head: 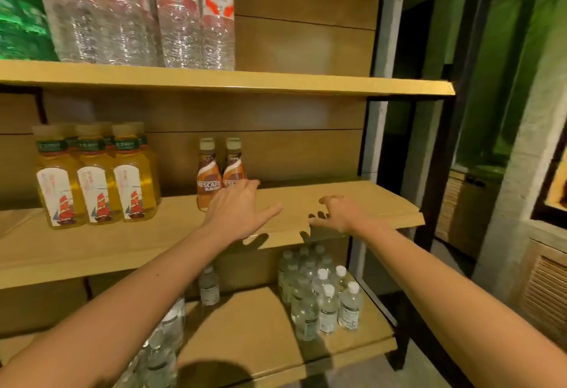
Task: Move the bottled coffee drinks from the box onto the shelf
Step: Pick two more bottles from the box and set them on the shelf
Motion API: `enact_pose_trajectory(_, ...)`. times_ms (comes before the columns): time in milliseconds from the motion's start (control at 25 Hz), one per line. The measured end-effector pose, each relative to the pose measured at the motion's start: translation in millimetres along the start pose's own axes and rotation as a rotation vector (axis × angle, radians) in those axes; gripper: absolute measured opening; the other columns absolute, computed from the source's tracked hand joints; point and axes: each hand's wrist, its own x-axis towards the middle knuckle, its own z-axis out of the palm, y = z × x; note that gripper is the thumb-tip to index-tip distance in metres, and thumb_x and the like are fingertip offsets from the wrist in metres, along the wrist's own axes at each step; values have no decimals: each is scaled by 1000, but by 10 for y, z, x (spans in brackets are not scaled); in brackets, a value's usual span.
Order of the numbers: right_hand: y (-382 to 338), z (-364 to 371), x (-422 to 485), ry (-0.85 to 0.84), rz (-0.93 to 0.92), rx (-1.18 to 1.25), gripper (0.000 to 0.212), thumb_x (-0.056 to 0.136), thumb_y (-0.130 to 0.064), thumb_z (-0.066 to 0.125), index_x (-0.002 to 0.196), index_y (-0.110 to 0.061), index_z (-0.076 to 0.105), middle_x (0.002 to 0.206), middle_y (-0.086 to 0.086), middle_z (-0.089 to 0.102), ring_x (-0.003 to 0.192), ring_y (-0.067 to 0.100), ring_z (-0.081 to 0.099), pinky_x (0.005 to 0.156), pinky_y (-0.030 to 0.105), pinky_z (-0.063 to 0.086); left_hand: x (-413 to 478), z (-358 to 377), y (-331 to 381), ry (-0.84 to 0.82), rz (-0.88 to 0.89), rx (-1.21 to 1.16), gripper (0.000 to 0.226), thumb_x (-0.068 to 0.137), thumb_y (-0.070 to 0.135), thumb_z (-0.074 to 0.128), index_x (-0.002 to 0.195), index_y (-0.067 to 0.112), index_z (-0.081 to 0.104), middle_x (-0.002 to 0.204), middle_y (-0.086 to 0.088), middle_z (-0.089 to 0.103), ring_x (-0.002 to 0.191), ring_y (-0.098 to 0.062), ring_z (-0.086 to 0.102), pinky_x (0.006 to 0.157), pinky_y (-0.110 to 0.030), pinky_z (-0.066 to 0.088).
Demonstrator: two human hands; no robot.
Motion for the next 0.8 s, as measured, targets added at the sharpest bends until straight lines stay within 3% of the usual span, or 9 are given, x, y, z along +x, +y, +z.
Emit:
enact_pose_trajectory(400,1958,-404,-2292,-21,524,-57,70,88,-53,52,144,-17,30,146,11,41,132,29,41,106,43,37,-343,712,2546,-456,369,-252,81,84,63,48,144,12,31,148,-10,36,133,-28,38,106,-41,36)
enact_pose_trajectory(600,2984,-723,-3582,14,767,-67,65,88,-47,56,142,-17,35,144,9,44,130,29,43,107,42,37,-708,832,4203,-525,577,-348,76,84,60,51,142,13,35,145,-10,40,129,-27,43,103,-41,38)
enact_pose_trajectory(800,4075,-1107,-4819,14,847,-116,69,88,-50,54,144,-16,33,149,9,37,135,28,36,110,43,33,-1151,929,6002,-602,770,-504,54,88,46,56,133,17,46,137,-8,50,123,-26,49,98,-40,40)
